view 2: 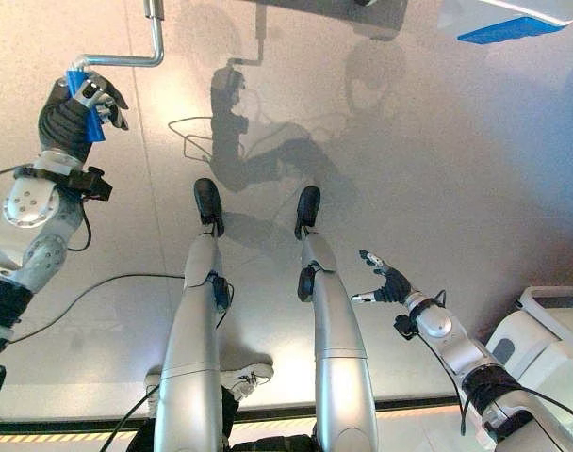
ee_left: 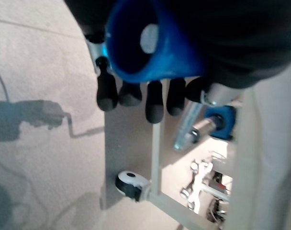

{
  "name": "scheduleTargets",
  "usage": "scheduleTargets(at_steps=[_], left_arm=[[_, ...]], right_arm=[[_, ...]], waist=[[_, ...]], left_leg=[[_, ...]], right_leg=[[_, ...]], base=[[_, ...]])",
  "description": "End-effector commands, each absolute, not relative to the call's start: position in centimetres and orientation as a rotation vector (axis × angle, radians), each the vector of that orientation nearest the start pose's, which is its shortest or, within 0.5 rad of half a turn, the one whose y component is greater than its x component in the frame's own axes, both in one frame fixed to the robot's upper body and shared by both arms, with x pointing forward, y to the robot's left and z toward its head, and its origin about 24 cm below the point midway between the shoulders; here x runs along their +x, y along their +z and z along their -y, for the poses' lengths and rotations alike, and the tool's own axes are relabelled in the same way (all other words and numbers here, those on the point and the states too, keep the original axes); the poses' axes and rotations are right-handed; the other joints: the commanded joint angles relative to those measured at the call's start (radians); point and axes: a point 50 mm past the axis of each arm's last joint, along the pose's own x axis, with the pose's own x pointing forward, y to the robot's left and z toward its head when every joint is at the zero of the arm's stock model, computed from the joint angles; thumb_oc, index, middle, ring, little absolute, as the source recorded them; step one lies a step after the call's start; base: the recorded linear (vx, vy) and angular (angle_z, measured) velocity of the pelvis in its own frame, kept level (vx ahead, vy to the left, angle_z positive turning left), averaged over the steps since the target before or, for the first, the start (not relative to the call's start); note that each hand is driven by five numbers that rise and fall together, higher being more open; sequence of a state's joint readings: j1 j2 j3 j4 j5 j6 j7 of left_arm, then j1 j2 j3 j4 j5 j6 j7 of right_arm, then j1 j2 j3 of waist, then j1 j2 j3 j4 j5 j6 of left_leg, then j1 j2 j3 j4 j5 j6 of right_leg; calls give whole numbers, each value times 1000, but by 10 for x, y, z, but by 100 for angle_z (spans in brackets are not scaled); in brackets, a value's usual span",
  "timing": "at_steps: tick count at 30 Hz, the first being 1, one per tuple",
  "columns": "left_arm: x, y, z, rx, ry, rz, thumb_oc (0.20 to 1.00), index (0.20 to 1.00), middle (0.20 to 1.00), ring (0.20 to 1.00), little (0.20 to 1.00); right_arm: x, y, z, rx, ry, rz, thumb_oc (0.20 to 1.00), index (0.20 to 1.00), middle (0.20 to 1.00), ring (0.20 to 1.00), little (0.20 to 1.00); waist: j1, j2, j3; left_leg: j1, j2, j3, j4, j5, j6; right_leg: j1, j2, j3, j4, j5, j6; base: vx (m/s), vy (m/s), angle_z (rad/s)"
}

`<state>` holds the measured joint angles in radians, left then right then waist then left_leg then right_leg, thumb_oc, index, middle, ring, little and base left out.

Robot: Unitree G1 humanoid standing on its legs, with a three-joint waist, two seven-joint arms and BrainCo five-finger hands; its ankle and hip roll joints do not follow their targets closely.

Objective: Raise the hospital bed

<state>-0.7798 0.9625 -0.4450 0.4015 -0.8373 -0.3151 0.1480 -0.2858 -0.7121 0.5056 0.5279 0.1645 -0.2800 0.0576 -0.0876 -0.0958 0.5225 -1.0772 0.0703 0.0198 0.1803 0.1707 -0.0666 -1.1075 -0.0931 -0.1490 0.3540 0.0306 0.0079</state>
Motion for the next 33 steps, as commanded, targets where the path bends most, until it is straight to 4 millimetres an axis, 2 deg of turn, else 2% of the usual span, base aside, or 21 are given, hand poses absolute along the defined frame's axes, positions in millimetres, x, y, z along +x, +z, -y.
scheduleTargets(at_steps=[1,16,23,33], left_arm=[[342,254,-246,211,-25,567,200,200,200,200,200],[387,240,-223,227,37,432,200,200,200,200,200],[395,247,-199,299,-19,442,200,200,200,200,200],[399,255,-168,308,-93,476,200,200,200,200,200]], right_arm=[[263,4,236,-670,402,-212,1000,1000,1000,1000,1000],[272,7,229,-677,425,-205,1000,1000,1000,1000,1000],[277,9,226,-688,441,-199,1000,1000,1000,1000,1000],[283,12,225,-701,439,-189,1000,1000,1000,1000,1000]], waist=[[-22,-18,-3],[-49,-35,-3],[-59,-38,-3],[-72,-27,-3]], left_leg=[[42,-45,36,127,-198,52],[24,-37,40,147,-209,52],[17,-32,46,165,-217,52],[17,-23,54,172,-222,46]], right_leg=[[35,19,42,-117,117,120],[10,29,49,-98,109,116],[-2,36,56,-83,104,113],[-13,44,64,-70,98,107]], base=[[0,0,0],[0,0,0],[2,-7,-1],[0,-25,-4]])
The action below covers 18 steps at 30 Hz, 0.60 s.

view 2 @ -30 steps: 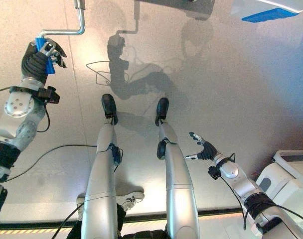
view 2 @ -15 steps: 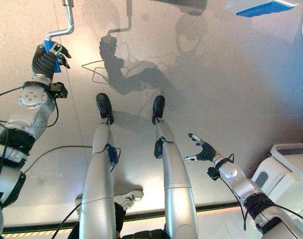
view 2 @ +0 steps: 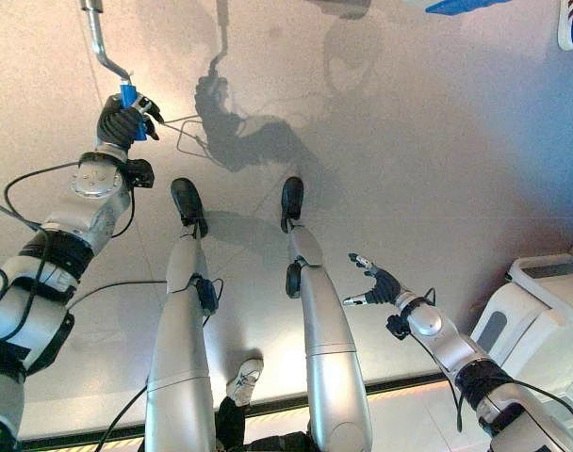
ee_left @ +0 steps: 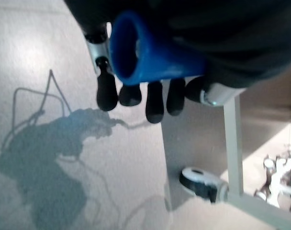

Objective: Raise the hospital bed

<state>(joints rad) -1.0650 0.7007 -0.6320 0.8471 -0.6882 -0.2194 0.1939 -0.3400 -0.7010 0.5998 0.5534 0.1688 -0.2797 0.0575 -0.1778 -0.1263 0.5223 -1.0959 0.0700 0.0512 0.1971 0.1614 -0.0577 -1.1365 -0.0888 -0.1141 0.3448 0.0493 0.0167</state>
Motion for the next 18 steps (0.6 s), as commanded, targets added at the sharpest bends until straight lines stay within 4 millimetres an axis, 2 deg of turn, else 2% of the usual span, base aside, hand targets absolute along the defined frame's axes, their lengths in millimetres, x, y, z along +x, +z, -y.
scheduleTargets(at_steps=[1,11,12,18], left_arm=[[399,255,-165,305,-103,479,200,200,200,200,200],[390,267,-127,295,-244,560,200,200,200,200,200],[386,270,-117,295,-290,584,200,200,200,200,200],[368,283,-93,274,-438,668,200,200,200,200,200]], right_arm=[[283,12,225,-703,438,-189,1000,1000,1000,1000,1000],[285,13,226,-711,429,-188,1000,1000,1000,1000,1000],[284,14,229,-715,424,-192,1000,1000,1000,1000,1000],[281,13,234,-719,413,-200,1000,1000,1000,1000,1000]], waist=[[16,4,-3],[11,18,-5],[11,23,-7],[16,40,-13]], left_leg=[[37,-21,24,155,-213,37],[44,-19,26,145,-206,32],[46,-19,27,142,-204,31],[55,-26,24,126,-195,28]], right_leg=[[16,40,30,-61,79,98],[17,44,30,-55,74,96],[19,44,29,-55,73,97],[26,43,29,-61,73,97]], base=[[-5,-39,-3],[-5,-23,-3],[-6,-32,0],[-2,-10,1]])
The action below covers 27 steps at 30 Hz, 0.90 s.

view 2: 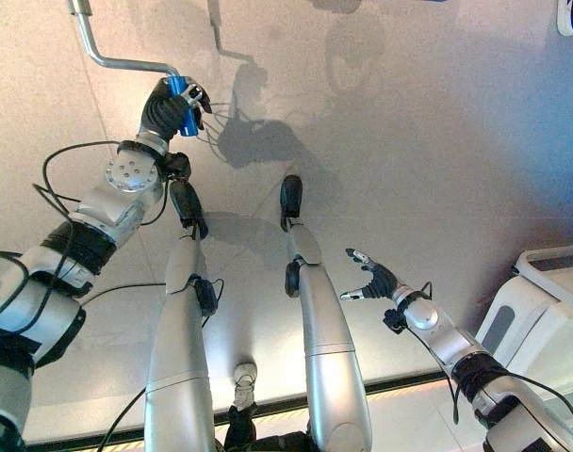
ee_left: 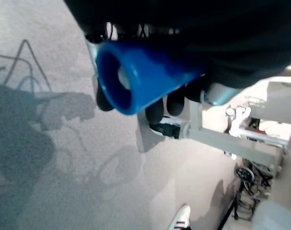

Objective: Raise the hospital bed

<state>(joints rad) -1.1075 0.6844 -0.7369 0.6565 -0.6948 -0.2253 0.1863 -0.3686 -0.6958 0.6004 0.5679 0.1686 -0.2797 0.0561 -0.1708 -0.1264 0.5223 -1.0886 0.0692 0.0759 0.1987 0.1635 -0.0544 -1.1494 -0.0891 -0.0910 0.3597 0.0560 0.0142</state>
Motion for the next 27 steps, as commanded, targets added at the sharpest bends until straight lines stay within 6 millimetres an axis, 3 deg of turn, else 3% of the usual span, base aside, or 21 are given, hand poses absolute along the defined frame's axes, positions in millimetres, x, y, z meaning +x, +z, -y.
scheduleTargets(at_steps=[1,6,23,27], left_arm=[[364,284,-91,268,-457,677,200,200,200,200,200],[349,291,-87,254,-543,717,200,200,200,200,200],[289,289,-121,275,-733,745,200,200,200,200,200],[284,290,-123,268,-746,747,200,200,200,200,200]], right_arm=[[279,13,235,-716,410,-203,1000,1000,1000,1000,1000],[273,8,239,-713,401,-224,1000,1000,1000,1000,1000],[256,-8,242,-664,395,-279,1000,1000,1000,1000,1000],[255,-9,241,-661,396,-282,1000,1000,1000,1000,1000]], waist=[[11,42,-13],[21,54,-17],[61,67,-22],[63,67,-23]], left_leg=[[49,-26,0,121,-196,25],[48,-32,-5,119,-194,27],[43,-43,-12,120,-192,29],[44,-43,-11,121,-193,29]], right_leg=[[40,43,4,-77,67,99],[40,39,0,-74,67,100],[43,24,-11,-70,67,104],[45,23,-13,-69,67,104]], base=[[0,0,0],[0,-5,1],[5,3,2],[2,1,1]])
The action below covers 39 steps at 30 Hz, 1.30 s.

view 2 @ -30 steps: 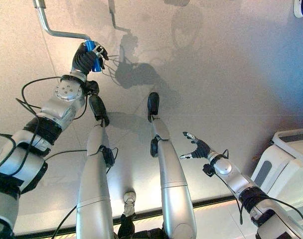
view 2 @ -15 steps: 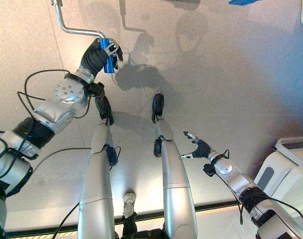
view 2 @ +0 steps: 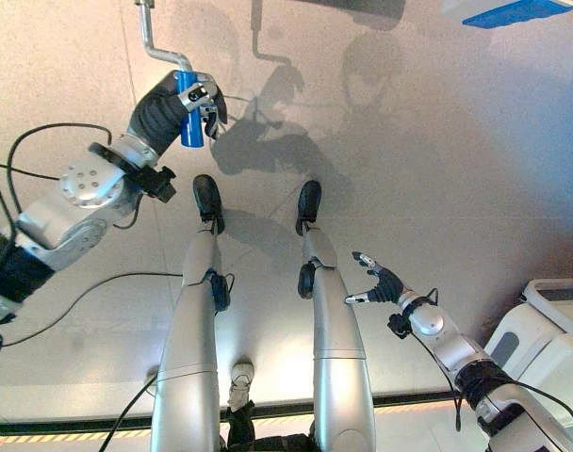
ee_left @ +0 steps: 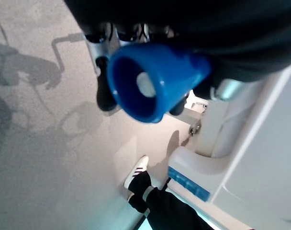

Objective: Raise the hospital bed

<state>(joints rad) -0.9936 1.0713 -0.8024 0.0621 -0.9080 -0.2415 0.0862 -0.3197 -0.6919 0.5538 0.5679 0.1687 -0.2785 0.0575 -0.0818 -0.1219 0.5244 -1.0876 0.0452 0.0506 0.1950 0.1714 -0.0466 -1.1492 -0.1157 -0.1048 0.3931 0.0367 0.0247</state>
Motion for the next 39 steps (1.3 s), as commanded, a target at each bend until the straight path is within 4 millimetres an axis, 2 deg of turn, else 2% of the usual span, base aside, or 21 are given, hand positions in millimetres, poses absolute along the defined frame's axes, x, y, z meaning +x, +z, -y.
scheduleTargets(at_steps=[1,7,17,26,31,39], left_arm=[[281,289,-124,273,-756,744,200,200,200,200,200],[272,289,-141,275,-727,742,200,200,200,200,200],[267,284,-184,268,-552,729,200,200,200,200,200],[263,275,-206,233,-453,715,200,200,200,200,200],[267,267,-220,218,-372,691,200,200,200,200,200],[285,262,-237,179,-224,682,200,200,200,200,200]], right_arm=[[255,-10,241,-660,397,-284,1000,1000,1000,1000,1000],[251,-14,242,-657,398,-296,1000,1000,1000,1000,1000],[248,-14,244,-648,392,-293,1000,1000,1000,1000,1000],[248,-13,244,-649,393,-283,1000,1000,1000,1000,1000],[250,-12,240,-642,398,-271,1000,1000,1000,1000,1000],[253,-7,238,-646,397,-244,1000,1000,1000,1000,1000]], waist=[[-24,63,-26],[-16,63,-28],[5,61,-26],[16,53,-21],[19,50,-17],[8,34,-10]], left_leg=[[44,-21,14,125,-201,22],[47,-23,11,124,-201,23],[49,-25,6,121,-198,26],[57,-28,1,108,-196,28],[55,-28,0,113,-198,29],[53,-26,1,115,-200,30]], right_leg=[[45,49,1,-100,86,94],[51,46,-1,-109,91,96],[65,36,-11,-119,93,99],[77,31,-14,-130,95,102],[79,30,-14,-131,94,100],[77,33,-12,-136,96,98]], base=[[0,0,0],[0,0,0],[0,0,0],[0,0,0],[0,0,0],[0,0,0]])
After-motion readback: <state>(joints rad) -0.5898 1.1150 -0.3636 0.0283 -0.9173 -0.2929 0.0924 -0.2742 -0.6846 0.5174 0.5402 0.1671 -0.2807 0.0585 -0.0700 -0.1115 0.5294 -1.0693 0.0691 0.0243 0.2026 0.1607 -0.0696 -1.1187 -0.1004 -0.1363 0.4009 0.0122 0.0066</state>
